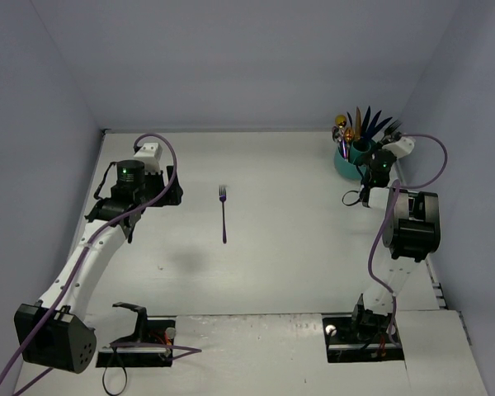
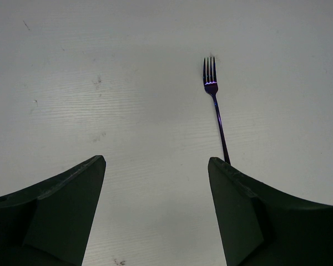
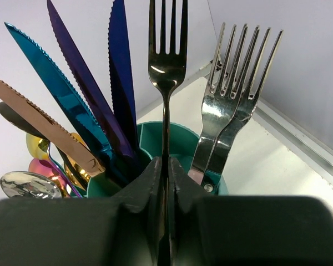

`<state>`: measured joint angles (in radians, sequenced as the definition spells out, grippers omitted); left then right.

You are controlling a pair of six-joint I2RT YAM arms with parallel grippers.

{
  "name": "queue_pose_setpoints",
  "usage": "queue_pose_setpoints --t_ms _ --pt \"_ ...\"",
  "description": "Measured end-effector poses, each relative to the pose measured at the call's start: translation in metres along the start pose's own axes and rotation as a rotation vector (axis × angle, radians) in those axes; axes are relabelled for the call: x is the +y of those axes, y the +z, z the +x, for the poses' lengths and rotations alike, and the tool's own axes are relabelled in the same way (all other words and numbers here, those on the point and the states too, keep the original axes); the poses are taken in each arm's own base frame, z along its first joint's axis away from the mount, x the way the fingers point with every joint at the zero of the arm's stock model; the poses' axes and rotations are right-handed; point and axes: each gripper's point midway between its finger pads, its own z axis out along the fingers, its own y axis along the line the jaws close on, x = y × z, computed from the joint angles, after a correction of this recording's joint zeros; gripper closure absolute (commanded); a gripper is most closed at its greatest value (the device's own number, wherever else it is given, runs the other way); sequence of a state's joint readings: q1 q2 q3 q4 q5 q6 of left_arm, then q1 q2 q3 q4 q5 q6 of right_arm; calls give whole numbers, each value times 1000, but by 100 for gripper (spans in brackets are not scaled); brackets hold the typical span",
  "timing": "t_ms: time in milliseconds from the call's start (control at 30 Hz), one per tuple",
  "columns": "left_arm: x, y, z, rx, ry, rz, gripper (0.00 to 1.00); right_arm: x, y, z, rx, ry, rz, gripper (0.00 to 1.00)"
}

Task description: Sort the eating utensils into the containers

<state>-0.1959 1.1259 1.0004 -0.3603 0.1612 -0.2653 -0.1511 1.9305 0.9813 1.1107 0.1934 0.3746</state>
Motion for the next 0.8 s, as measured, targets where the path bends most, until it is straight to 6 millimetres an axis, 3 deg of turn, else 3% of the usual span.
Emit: queue_pose_setpoints --t_ms 133,567,800 --pt "0 0 0 0 0 0 28 -1 0 0 1 -3 -1 74" --pt "0 0 0 0 0 2 28 -8 2 4 28 -12 -8 69" --pt "-1 0 0 1 0 4 28 -4 -4 8 76 -36 -35 54"
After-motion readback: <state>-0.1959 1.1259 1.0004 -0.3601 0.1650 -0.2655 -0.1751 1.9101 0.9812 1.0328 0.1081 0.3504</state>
